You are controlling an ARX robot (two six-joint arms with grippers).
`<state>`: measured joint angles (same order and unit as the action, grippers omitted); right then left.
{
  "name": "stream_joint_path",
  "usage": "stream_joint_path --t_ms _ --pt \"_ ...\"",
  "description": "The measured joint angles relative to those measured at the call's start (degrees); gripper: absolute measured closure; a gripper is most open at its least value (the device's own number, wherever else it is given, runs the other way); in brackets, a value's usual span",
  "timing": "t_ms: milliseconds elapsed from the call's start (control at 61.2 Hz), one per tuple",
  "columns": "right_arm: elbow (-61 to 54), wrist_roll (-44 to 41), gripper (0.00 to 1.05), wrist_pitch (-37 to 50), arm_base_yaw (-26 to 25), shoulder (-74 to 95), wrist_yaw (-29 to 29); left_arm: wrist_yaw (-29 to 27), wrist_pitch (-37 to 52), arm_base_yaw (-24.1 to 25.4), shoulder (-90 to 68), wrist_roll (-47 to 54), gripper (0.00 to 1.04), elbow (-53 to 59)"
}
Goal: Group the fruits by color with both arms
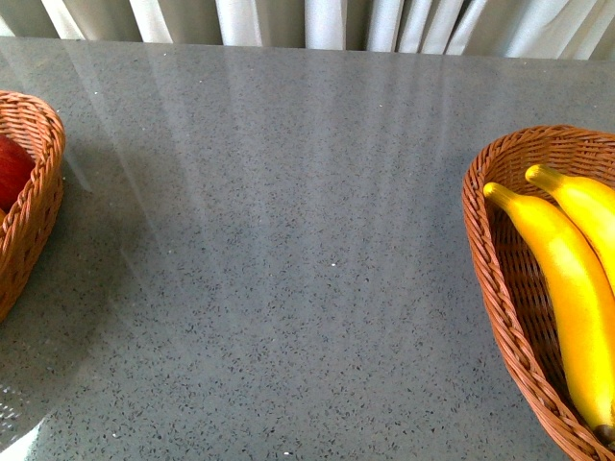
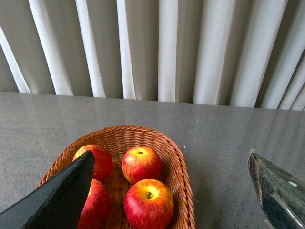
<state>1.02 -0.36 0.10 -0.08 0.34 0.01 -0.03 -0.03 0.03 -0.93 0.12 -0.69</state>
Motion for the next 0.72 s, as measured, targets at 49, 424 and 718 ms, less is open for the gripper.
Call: stream_joint_path --t_ms 49,424,718 --pt "0.0 0.0 0.6 0.0 0.0 0.0 0.02 0.0 0.0 0.0 0.0 0.0 0.09 0.0" --pt "0.0 0.15 0.09 0.0 0.0 0.0 0.0 0.02 0.0 0.0 0.0 0.0 0.09 0.0" --pt "0.0 0.17 0.09 0.0 0.0 0.0 0.02 0.02 0.0 0.0 0.0 0.0 0.09 0.0"
